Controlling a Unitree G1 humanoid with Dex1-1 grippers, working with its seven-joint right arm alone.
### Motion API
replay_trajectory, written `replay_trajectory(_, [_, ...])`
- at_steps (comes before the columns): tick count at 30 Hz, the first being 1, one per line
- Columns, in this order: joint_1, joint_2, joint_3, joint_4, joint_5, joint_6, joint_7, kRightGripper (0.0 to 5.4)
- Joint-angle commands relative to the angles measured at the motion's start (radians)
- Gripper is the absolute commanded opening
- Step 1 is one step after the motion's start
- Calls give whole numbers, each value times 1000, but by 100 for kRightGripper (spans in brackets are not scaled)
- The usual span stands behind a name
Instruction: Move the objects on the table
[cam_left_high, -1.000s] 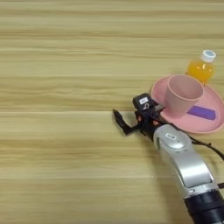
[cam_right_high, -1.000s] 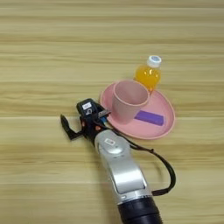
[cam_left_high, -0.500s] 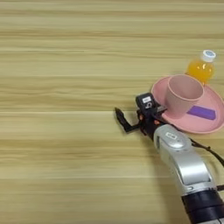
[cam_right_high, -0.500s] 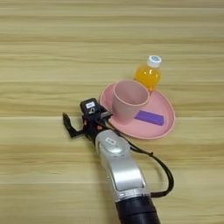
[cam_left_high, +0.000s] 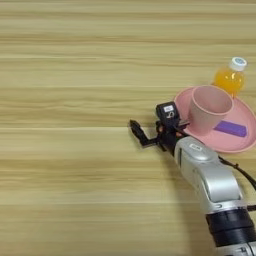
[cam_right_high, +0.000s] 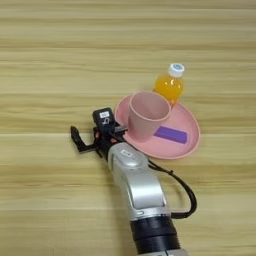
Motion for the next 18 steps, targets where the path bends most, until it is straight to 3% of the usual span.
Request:
replay_trajectory(1, [-42, 2, -4, -21, 21, 7, 6, 538])
replay_trajectory(18, [-50, 14, 6, -14, 45, -26, 39, 538])
